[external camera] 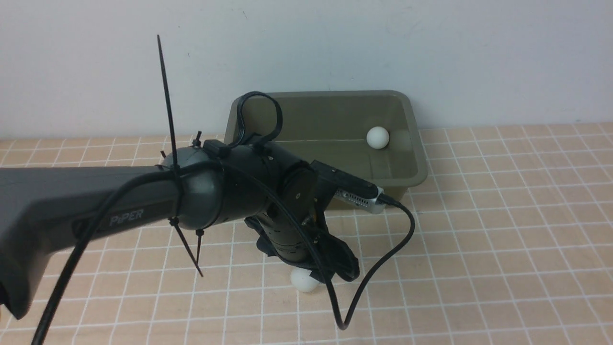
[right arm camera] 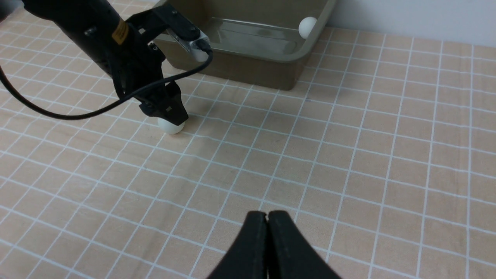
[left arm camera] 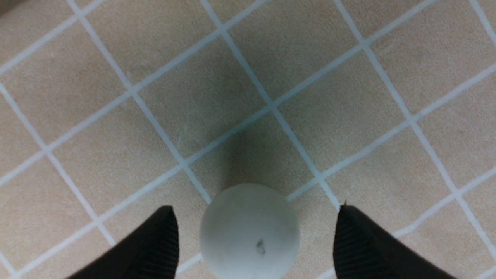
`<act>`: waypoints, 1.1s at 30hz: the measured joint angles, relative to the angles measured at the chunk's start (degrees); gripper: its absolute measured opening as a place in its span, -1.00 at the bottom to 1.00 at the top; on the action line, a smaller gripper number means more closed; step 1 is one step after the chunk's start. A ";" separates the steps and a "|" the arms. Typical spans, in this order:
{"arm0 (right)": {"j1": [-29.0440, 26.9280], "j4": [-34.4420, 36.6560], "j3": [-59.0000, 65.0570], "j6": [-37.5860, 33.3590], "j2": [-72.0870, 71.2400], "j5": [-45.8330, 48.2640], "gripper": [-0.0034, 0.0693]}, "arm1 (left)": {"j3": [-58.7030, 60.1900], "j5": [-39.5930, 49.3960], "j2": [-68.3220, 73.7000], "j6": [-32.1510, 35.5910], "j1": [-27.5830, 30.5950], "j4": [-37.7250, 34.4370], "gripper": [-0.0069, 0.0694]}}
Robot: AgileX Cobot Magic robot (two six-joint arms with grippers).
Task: Put the table tennis balls into the box on the light coffee tablecloth.
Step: 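Reach for and grasp a ping pong ball on the table beside the basket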
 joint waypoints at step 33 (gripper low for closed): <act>0.00 0.19 0.00 0.05 0.00 0.00 -0.95 | -20.35 28.89 3.19 11.32 0.06 -0.79 0.01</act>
